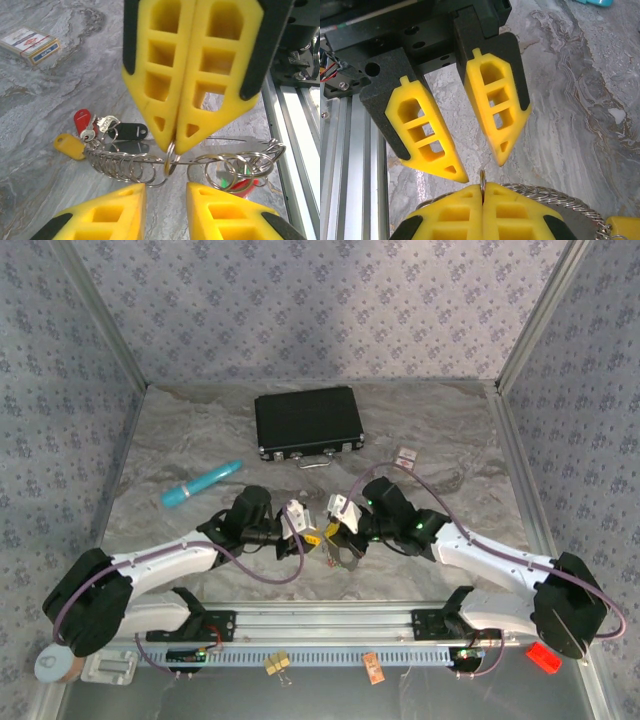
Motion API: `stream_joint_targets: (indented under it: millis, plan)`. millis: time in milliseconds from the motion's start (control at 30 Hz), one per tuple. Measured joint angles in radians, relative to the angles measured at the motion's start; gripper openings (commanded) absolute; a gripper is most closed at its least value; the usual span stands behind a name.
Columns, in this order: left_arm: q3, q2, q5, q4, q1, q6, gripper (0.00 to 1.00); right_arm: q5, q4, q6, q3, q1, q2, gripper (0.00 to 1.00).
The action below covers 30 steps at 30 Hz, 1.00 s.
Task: Put the keys on the keyring
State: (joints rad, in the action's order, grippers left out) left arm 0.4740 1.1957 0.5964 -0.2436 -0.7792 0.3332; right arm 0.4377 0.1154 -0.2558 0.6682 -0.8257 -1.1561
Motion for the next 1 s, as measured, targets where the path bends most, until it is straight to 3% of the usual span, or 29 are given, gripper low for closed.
stream_joint_targets:
  millis: [267,800,833,900,1000]
  plan:
    - [0.000,-0.005,0.014,-0.001,-0.002,0.015,0.25,0.019,0.008,-0.024,0.011,-0.006,-0.030,0.00]
    - [0.000,-0.005,0.021,0.004,-0.002,0.017,0.00,0.030,0.029,-0.045,0.038,-0.014,-0.058,0.00]
    - [0.000,-0.005,0.021,0.005,-0.002,0.013,0.00,0.028,0.031,-0.045,0.039,-0.015,-0.058,0.03]
    - [0.000,-0.009,0.021,0.007,-0.002,0.002,0.00,0.020,0.032,-0.036,0.041,-0.014,-0.058,0.27]
    - [0.003,-0.022,-0.002,0.020,-0.003,-0.058,0.00,-0.006,0.033,-0.011,0.042,-0.003,-0.040,0.37]
